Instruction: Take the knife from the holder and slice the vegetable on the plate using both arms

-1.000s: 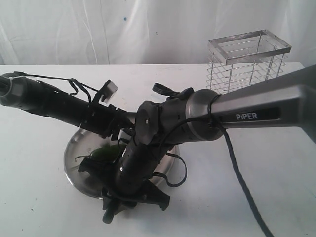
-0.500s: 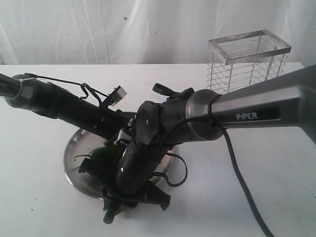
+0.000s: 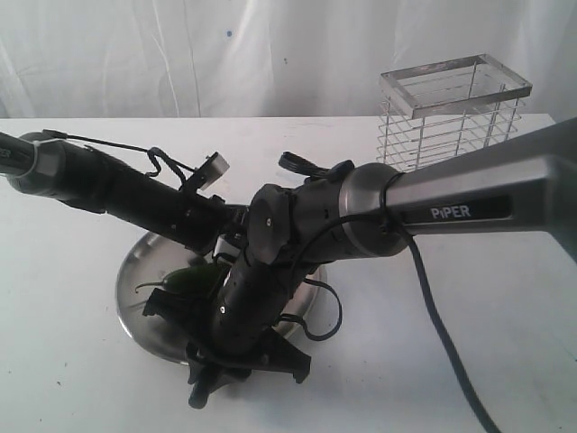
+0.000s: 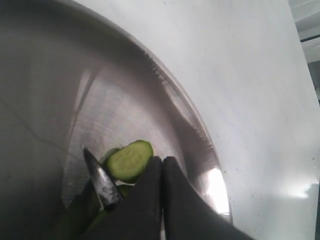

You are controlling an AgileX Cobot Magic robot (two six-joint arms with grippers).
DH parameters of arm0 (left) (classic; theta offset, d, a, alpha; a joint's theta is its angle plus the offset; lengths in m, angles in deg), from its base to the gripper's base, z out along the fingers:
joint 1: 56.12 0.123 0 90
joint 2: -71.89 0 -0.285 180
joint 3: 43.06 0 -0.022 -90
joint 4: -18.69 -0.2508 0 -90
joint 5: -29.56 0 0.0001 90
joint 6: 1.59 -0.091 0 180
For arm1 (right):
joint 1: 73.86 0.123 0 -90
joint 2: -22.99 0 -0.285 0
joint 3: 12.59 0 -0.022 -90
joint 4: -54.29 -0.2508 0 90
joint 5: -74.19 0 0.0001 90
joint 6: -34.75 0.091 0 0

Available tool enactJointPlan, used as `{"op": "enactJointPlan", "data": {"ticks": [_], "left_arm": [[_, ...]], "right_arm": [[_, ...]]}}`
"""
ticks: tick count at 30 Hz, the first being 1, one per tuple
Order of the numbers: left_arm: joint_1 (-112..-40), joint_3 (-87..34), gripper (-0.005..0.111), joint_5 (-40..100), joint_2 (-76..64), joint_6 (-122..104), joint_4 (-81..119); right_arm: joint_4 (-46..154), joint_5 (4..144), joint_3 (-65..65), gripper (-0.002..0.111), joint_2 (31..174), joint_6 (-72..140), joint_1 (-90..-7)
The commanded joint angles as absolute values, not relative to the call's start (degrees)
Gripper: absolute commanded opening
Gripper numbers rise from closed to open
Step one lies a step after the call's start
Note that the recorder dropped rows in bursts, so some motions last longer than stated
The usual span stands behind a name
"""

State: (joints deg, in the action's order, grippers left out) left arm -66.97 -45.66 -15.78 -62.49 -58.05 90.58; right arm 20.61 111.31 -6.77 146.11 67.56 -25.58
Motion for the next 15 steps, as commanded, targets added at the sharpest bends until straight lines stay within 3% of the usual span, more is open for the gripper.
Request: {"op": "enactJointPlan", "data": {"ticks": [1,15], "left_arm": [[-67.12,-47.3,0.0,-16.82,-61.84,-58.52,90.22],[-64.1,-48.51,0.0,-19.26,-62.23,-58.05,89.24]], "right_arm": [[20.79,111.2,-6.7,0.0,145.88,66.36,-25.9],[20.79,111.2,-6.7,0.0,145.88,66.36,-25.9]]}}
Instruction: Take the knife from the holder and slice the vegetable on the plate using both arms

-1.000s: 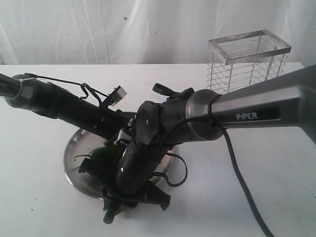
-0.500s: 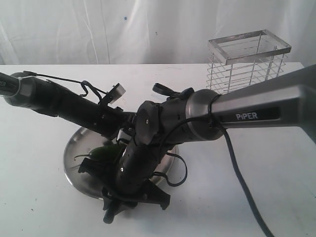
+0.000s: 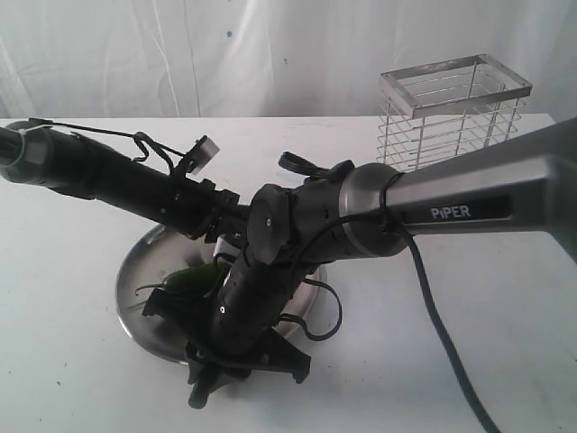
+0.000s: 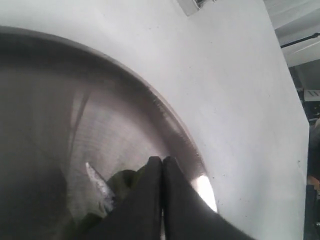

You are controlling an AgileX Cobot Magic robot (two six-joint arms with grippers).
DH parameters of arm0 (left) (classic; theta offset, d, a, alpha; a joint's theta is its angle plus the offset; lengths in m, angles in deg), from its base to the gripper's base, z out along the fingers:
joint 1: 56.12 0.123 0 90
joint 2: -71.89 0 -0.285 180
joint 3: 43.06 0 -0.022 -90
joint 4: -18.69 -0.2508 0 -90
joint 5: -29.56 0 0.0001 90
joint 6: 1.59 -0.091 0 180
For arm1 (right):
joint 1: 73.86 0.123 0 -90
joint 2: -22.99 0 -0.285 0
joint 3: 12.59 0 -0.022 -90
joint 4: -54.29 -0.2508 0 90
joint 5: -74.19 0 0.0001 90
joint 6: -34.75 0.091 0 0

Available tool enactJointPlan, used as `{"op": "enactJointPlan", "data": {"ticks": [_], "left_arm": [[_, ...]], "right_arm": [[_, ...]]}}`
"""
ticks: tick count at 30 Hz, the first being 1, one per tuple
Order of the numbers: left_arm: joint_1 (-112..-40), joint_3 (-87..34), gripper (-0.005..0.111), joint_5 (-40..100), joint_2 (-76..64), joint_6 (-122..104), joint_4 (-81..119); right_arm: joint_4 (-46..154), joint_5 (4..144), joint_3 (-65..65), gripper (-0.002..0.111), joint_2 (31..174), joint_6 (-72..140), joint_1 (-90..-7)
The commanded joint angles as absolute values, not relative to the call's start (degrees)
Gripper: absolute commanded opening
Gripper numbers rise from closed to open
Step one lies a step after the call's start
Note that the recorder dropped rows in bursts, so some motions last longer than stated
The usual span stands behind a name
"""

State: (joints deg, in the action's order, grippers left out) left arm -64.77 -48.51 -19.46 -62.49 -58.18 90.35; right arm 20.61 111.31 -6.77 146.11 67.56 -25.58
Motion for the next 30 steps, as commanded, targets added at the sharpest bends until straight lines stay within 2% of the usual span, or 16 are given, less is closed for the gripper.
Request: {"op": "enactJointPlan", "data": {"ticks": [1,15,30], "left_arm": [[-64.2,-48.51,0.0,-19.26,-62.46,-58.05,88.9],[-65.07,-48.51,0.0,-16.41,-63.25,-58.14,85.83],[-65.34,-48.59,0.0,-21.76,-61.57,-62.05,89.69]], "right_arm": [[20.79,111.09,-6.7,0.0,145.88,66.36,-25.9],[20.79,111.09,-6.7,0.0,145.88,65.86,-25.9],[20.79,110.86,-6.7,0.0,145.88,65.4,-25.9]]}}
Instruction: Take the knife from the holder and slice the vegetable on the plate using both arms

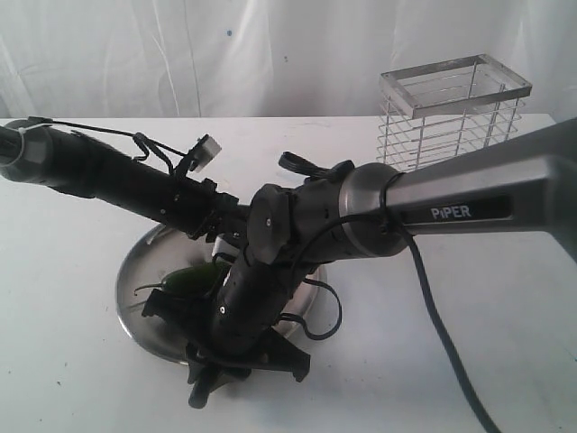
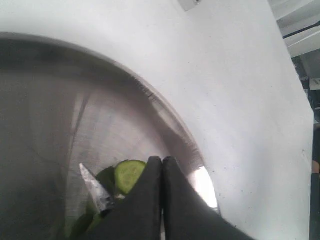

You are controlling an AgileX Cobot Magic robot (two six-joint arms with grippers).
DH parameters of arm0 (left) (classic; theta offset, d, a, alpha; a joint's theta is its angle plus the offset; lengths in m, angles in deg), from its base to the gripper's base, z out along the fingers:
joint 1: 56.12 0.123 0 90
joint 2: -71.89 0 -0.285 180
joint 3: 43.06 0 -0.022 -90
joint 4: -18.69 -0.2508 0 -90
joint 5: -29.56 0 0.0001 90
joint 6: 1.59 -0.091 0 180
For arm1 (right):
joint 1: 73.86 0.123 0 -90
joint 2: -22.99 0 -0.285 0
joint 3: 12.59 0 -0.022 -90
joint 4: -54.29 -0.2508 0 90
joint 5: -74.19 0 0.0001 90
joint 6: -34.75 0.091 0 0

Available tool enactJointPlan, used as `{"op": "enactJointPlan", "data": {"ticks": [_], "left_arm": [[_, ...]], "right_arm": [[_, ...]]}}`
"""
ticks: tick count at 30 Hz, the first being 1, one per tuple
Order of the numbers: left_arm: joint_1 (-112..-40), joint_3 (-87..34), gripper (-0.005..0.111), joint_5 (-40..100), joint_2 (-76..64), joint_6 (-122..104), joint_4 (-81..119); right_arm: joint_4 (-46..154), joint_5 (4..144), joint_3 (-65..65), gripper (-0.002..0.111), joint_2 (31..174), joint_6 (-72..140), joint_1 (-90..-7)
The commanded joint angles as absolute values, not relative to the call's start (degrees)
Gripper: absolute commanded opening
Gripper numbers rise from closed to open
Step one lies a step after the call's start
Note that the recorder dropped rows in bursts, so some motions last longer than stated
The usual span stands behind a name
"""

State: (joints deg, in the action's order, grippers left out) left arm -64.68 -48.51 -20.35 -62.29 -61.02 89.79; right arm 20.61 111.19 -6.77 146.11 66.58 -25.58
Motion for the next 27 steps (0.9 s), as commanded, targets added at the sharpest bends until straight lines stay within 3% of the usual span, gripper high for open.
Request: {"op": "enactJointPlan", "data": {"ticks": [1,27], "left_arm": [[-65.54,-48.59,0.0,-20.98,-61.57,-61.93,88.88],[-65.48,-48.59,0.0,-11.88,-62.61,-47.59,65.74]], "right_arm": [[20.79,110.86,-6.7,0.0,145.88,65.4,-25.9],[20.68,115.19,-6.7,0.0,145.88,66.53,-25.45]]}}
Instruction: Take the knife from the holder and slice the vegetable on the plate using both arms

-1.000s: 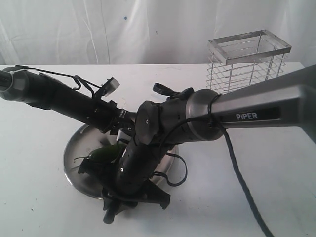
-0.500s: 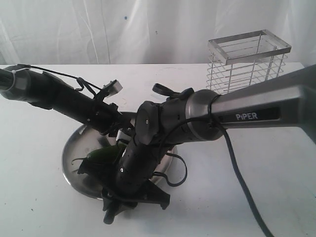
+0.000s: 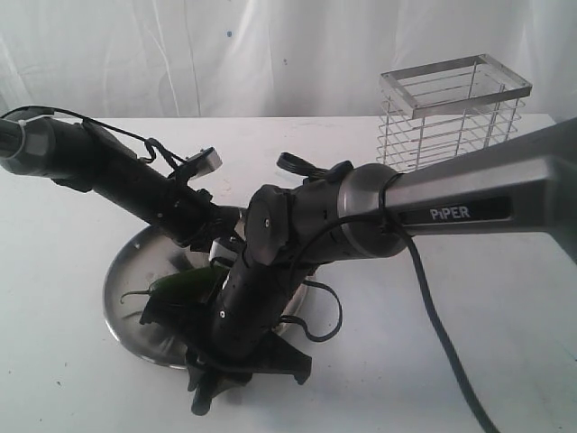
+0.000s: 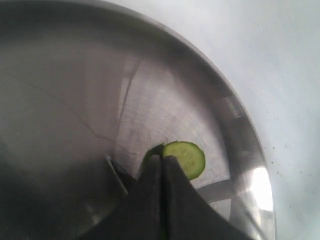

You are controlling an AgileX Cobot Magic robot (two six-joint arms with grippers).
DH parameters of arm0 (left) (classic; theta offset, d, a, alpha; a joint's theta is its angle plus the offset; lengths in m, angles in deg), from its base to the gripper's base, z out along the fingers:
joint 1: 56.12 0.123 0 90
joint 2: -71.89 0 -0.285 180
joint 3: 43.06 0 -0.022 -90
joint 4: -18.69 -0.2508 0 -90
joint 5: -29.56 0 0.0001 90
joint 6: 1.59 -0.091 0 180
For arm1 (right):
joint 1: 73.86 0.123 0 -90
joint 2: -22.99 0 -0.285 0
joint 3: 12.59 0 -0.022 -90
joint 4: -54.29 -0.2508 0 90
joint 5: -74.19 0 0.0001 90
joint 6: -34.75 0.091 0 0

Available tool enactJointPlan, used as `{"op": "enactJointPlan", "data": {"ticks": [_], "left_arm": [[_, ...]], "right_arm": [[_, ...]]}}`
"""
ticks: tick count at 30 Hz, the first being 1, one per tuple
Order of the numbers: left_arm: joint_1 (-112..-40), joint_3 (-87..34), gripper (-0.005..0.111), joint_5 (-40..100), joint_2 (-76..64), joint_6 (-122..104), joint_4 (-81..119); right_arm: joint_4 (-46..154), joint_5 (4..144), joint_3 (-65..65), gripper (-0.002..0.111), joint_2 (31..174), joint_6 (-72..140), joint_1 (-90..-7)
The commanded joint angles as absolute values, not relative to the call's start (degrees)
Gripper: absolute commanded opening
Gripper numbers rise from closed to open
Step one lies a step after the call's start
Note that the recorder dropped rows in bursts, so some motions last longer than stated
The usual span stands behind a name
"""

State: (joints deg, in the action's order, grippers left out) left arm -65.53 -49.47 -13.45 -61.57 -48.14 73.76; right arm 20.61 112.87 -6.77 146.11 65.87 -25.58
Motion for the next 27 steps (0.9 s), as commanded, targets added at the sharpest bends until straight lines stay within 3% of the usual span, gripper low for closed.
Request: {"op": "enactJointPlan", "data": {"ticks": [1,27], "left_arm": [[-65.48,-48.59,0.0,-11.98,-62.61,-47.59,65.74],[-65.11,-51.03,0.0,-15.19,-59.82,-47.65,75.47]], "right_arm": [[20.68,115.61,-6.7,0.0,145.88,66.6,-25.21],[21.79,114.68,-6.7,0.0,144.52,70.93,-22.53]]}}
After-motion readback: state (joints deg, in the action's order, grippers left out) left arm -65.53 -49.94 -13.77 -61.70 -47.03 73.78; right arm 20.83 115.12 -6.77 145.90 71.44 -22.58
